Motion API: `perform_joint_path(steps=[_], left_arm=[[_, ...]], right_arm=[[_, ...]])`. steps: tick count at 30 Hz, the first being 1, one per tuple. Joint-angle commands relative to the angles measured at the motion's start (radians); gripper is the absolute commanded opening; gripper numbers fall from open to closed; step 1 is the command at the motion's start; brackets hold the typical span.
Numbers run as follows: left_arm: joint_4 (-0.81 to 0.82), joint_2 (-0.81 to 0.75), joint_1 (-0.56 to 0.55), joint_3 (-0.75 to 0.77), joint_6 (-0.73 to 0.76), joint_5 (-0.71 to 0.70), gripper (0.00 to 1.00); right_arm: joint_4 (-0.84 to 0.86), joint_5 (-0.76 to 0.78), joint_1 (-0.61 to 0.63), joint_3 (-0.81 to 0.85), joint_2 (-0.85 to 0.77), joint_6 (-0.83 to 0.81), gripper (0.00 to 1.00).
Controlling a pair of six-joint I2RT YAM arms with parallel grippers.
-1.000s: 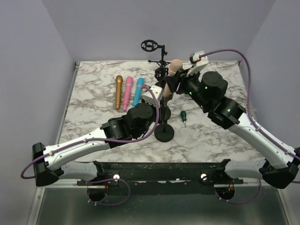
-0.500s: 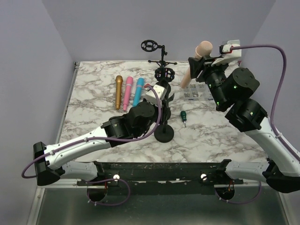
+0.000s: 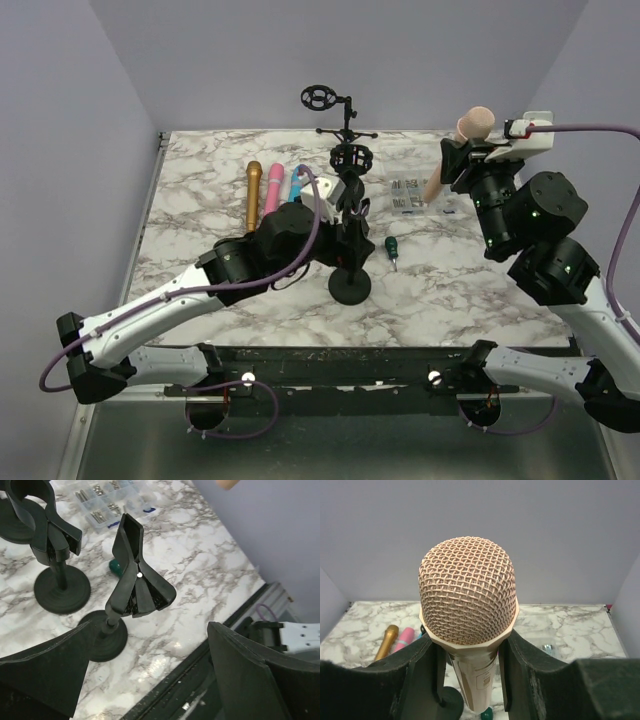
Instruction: Remove the microphone from the stand
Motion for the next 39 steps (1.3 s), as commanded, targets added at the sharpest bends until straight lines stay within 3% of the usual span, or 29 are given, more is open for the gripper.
perform_joint_path(steps=[1,5,7,16,20,31,39], left_arm=[[-0.029,-0.119,0.106,-0.005,-0.184,0.219,0.96],[0.047,-0.179,0.250,-0.075,-0.341,0.410,0.83],[0.067,-0.183,0.286,-0.077,-0.374,0.464,0.83],[0.115,-0.063,0.371,-0.016,-0.366,0.608,0.81],[0.161,0.003,0.384,-0.013,-0.346,0.672,0.73],[0.203,0.060,0.386,-0.137,-0.309,0.610,0.35],[0.292,0.090,0.372,-0.323,-0.331,0.609,0.23]], right_arm=[[-0.077,-0.007,0.004,-0.046,-0.011,0.049,0.01],[-0.088,-0.031,0.004,-0.065,-0.023,0.101,0.00],[-0.089,-0.038,0.003,-0.067,-0.026,0.107,0.01],[-0.102,-0.053,0.003,-0.066,-0.035,0.120,0.01],[-0.110,-0.053,0.003,-0.065,-0.040,0.119,0.01],[-0.117,-0.061,0.003,-0.079,-0.045,0.125,0.01],[-0.117,-0.092,0.004,-0.107,-0.033,0.146,0.01]])
